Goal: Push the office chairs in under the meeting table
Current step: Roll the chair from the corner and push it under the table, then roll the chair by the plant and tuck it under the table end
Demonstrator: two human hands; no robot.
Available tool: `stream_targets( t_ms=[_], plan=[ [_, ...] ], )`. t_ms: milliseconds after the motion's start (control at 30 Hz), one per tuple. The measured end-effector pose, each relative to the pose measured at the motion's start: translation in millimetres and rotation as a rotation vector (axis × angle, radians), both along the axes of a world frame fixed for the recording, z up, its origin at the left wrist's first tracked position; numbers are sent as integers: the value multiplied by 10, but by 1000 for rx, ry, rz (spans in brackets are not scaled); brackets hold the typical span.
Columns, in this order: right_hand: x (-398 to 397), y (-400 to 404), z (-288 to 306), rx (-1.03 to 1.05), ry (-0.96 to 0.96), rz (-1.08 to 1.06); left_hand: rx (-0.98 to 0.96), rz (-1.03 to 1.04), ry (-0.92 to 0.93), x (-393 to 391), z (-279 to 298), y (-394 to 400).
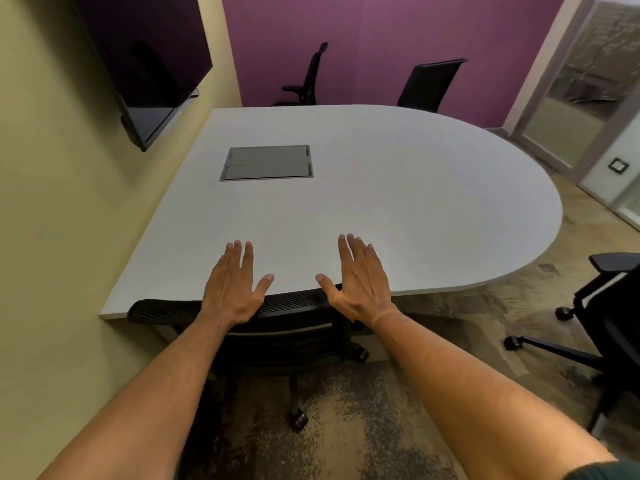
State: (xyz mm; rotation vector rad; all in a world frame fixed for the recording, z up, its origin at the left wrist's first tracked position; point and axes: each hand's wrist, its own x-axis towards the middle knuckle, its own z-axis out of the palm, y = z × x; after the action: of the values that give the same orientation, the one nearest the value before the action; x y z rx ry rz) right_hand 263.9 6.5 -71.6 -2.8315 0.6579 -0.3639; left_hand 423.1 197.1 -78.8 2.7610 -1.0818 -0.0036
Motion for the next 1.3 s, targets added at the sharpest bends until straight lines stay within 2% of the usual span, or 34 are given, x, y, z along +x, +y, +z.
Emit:
stream_targets(
  t_ms=[300, 567, 867, 1300],
  plan=[
    [-883, -1077, 188, -42, -28, -285, -28, -295, -83, -528, 334, -1522],
    [-1994, -2383, 328, -100, -54, -517, -65, -509, -125, -1569, 544, -3338],
    [-3566, -3697, 426, -92, -67, -813, -80, -795, -90, -2977, 502, -5187],
    [-5209, -4892, 346, -111, -15, -1188, -83, -1172, 14, -4512, 410, -7085]
  ],
)
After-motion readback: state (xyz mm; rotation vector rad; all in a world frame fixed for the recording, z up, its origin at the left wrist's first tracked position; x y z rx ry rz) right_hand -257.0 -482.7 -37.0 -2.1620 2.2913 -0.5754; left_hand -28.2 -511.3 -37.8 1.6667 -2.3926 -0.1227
